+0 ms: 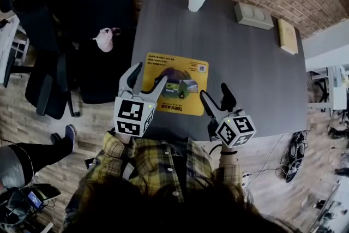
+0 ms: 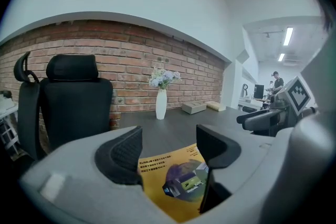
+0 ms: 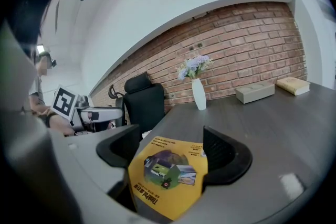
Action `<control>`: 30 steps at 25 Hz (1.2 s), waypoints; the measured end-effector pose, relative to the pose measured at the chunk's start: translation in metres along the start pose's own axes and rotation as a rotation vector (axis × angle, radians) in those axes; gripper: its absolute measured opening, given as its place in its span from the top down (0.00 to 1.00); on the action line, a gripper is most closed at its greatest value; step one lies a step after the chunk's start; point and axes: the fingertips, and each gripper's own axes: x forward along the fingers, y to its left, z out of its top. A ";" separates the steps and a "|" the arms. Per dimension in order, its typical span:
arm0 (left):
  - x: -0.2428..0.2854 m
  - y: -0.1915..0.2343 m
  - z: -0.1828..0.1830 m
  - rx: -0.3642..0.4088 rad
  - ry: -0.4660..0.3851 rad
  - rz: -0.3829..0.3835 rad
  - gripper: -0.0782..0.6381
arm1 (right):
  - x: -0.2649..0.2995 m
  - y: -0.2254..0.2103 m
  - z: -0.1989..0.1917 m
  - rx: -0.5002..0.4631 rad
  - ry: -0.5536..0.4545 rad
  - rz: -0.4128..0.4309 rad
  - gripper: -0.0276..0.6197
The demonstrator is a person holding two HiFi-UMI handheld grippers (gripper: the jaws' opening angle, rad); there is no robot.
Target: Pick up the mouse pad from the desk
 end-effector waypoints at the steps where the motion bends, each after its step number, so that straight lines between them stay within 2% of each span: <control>1: 0.001 0.001 -0.002 -0.001 0.005 -0.001 0.45 | 0.001 -0.001 -0.001 0.002 0.002 -0.002 0.41; 16: 0.033 0.011 -0.048 -0.012 0.132 -0.015 0.45 | 0.029 -0.017 -0.027 0.057 0.082 -0.006 0.41; 30: 0.049 0.026 -0.111 -0.017 0.295 0.001 0.45 | 0.052 -0.033 -0.068 0.205 0.179 0.016 0.41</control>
